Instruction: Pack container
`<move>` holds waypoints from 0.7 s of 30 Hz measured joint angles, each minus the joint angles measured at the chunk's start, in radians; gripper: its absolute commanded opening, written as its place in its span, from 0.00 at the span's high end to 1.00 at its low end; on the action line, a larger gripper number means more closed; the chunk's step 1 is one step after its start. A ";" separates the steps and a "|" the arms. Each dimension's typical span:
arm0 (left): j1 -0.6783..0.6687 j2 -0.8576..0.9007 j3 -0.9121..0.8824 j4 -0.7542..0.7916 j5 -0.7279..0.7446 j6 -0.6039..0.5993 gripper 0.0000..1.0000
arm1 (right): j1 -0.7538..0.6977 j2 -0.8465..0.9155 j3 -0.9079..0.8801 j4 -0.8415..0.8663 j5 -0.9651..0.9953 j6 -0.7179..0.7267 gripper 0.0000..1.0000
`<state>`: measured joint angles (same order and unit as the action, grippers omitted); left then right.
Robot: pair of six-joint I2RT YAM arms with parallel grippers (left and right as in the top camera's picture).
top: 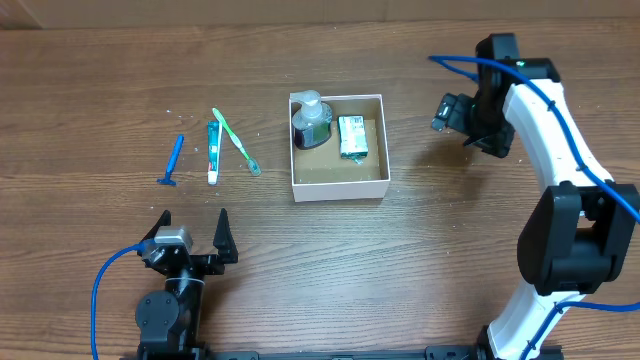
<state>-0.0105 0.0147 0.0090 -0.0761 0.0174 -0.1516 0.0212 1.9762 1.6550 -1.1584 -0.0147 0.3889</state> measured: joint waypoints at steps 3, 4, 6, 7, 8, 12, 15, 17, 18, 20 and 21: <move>0.000 0.000 0.000 0.001 0.009 -0.012 0.00 | 0.007 0.000 -0.020 0.037 -0.008 0.000 0.00; 0.000 0.000 0.000 0.001 0.016 -0.020 0.00 | 0.006 0.000 -0.022 0.044 -0.008 0.000 0.00; 0.000 0.000 0.000 0.000 0.037 -0.037 0.00 | -0.002 0.000 -0.023 0.058 -0.008 0.000 0.00; 0.000 0.000 0.005 -0.009 0.053 -0.046 0.00 | -0.007 0.000 -0.024 0.063 -0.008 0.000 0.00; 0.000 0.000 0.013 -0.025 0.062 -0.054 0.00 | -0.016 0.000 -0.024 0.066 -0.008 0.000 0.00; 0.000 0.011 0.124 -0.175 0.092 -0.079 0.00 | -0.069 0.000 -0.025 0.069 -0.007 0.000 0.00; 0.000 0.074 0.283 -0.286 0.096 -0.082 0.00 | -0.115 0.000 -0.026 0.074 -0.005 0.001 0.00; 0.000 0.149 0.415 -0.355 0.099 -0.085 0.00 | -0.138 0.000 -0.026 0.073 -0.003 0.001 0.00; 0.000 0.191 0.476 -0.376 0.099 -0.087 0.00 | -0.144 0.000 -0.026 0.074 -0.003 0.001 0.00; 0.000 0.299 0.619 -0.509 0.100 -0.094 0.00 | -0.145 0.000 -0.027 0.073 -0.003 0.003 0.00; 0.000 0.349 0.677 -0.557 0.101 -0.097 0.00 | -0.145 0.000 -0.027 0.073 -0.004 0.003 0.00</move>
<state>-0.0105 0.3641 0.6861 -0.6334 0.1181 -0.2489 -0.1238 1.9762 1.6283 -1.0851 -0.0185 0.3920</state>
